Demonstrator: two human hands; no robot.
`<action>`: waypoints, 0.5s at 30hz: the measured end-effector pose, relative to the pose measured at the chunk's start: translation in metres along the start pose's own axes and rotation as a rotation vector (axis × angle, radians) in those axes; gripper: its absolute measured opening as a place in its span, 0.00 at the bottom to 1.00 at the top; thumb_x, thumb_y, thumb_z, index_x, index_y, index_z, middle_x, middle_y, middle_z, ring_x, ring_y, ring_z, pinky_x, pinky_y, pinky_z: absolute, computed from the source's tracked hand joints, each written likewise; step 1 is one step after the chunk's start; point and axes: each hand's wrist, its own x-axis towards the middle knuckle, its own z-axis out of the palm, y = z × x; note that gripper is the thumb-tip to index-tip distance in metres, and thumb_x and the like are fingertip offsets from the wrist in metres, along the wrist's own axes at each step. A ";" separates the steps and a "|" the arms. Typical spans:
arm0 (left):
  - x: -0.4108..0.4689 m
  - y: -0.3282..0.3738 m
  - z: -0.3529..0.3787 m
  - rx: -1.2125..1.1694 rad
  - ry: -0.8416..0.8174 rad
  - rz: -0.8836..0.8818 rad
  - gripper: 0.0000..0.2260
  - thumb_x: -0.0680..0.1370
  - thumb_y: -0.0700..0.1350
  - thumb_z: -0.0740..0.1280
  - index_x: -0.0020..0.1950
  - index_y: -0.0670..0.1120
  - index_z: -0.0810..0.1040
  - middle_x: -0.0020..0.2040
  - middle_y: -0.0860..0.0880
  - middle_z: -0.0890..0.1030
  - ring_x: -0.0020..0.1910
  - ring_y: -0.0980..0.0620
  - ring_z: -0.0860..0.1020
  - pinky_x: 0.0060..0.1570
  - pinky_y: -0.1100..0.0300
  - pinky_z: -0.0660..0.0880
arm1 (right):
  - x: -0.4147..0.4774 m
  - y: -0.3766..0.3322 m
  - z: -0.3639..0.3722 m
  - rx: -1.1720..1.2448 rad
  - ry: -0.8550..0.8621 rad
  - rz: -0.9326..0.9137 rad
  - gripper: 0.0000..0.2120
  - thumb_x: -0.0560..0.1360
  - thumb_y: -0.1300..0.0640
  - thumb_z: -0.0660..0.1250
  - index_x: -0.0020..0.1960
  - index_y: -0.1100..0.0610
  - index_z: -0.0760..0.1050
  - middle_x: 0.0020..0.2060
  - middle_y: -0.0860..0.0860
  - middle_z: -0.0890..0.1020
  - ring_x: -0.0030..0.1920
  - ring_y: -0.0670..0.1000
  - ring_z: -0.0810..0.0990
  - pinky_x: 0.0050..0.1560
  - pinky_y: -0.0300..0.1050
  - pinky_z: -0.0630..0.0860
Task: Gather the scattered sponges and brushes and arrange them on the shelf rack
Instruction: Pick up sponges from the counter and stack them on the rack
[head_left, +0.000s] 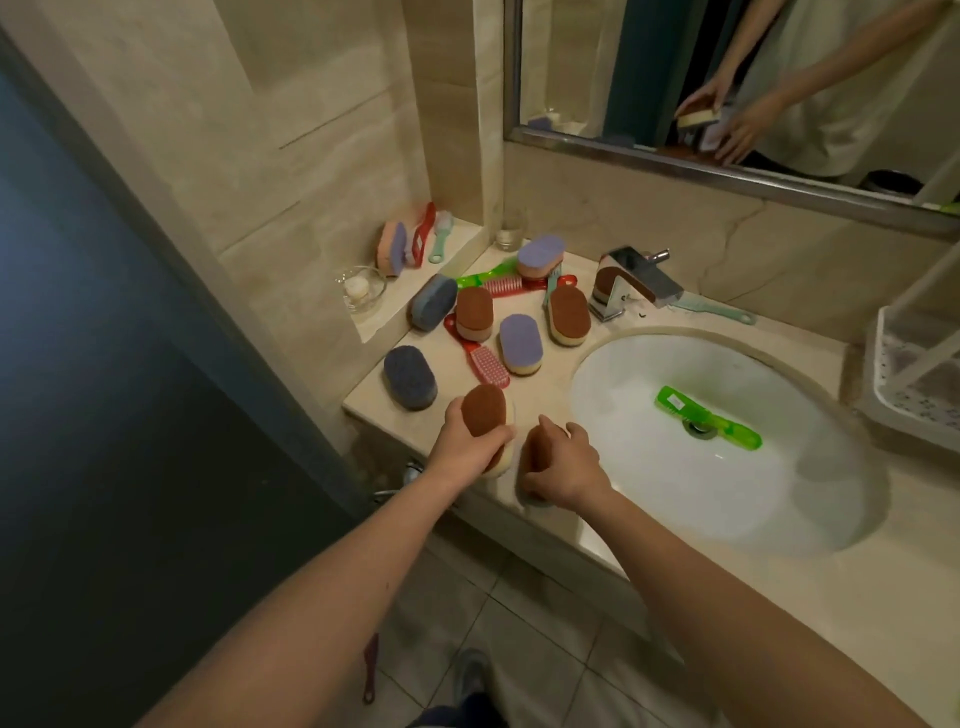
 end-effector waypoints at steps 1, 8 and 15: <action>0.004 -0.001 -0.003 0.021 -0.019 0.001 0.40 0.71 0.55 0.73 0.77 0.54 0.53 0.71 0.48 0.67 0.68 0.44 0.69 0.63 0.52 0.68 | 0.002 -0.001 0.004 -0.010 0.007 0.018 0.44 0.70 0.50 0.72 0.78 0.47 0.50 0.74 0.54 0.57 0.70 0.59 0.65 0.63 0.50 0.72; 0.021 -0.009 -0.011 0.112 -0.115 -0.021 0.40 0.73 0.55 0.71 0.77 0.54 0.51 0.72 0.46 0.66 0.69 0.42 0.68 0.65 0.49 0.68 | 0.010 -0.002 0.031 -0.019 0.054 0.112 0.42 0.70 0.48 0.73 0.77 0.44 0.52 0.75 0.53 0.53 0.66 0.59 0.69 0.58 0.47 0.77; 0.026 -0.008 -0.011 0.132 -0.173 -0.019 0.42 0.73 0.55 0.71 0.78 0.52 0.48 0.74 0.46 0.65 0.70 0.42 0.67 0.66 0.50 0.67 | 0.006 0.006 0.041 -0.038 0.093 0.126 0.37 0.75 0.48 0.67 0.78 0.44 0.51 0.68 0.55 0.66 0.59 0.55 0.75 0.54 0.44 0.78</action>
